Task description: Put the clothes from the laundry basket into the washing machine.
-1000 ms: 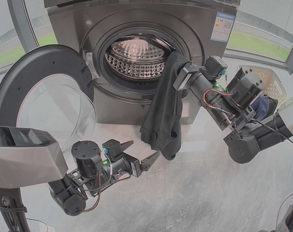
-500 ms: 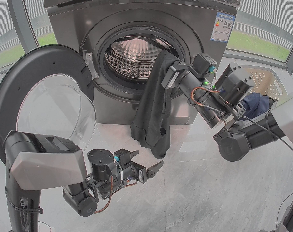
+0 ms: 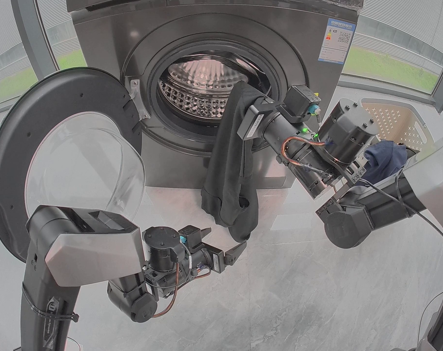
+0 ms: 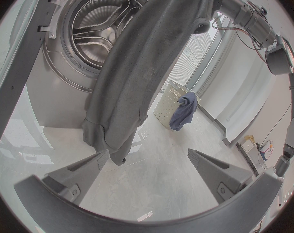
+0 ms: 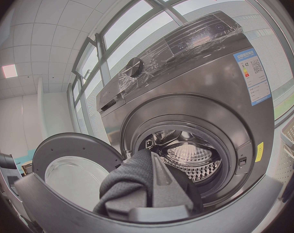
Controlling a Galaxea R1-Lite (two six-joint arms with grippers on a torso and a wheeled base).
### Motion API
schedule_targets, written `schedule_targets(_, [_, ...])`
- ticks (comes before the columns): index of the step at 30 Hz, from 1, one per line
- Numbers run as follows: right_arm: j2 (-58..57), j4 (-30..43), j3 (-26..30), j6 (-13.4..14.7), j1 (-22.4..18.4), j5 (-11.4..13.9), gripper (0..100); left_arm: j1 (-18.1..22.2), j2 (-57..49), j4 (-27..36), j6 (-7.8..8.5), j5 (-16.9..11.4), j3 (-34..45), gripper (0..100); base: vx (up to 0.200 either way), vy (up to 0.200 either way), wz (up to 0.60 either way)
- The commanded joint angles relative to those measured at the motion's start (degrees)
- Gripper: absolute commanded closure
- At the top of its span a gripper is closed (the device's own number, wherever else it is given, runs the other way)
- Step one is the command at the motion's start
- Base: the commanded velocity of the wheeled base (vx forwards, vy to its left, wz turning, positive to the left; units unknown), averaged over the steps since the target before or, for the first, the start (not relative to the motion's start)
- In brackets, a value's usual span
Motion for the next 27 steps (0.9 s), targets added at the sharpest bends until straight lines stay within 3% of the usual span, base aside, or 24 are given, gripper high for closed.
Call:
schedule_targets(1, [0.3,-0.1,0.1,0.1,0.5,0.0,100,0.0,2.4,-0.2,-0.35,-0.1,-2.3,0,0.000,0.000,0.00])
schedule_targets(12, [0.2,-0.6,0.3,0.1,1.6,0.0,100,0.4,11.7,-0.2,-0.35,0.4,-14.4,0,0.000,0.000,0.00])
schedule_targets(23, [0.2,-0.9,0.6,0.2,1.7,0.0,100,3.8,16.6,-0.1,0.09,6.5,-26.0,0,0.000,0.000,0.00])
schedule_targets(27, [0.3,-1.0,0.9,0.3,2.0,0.0,100,4.5,17.1,-0.1,0.09,7.4,-27.6,0,0.000,0.000,0.00])
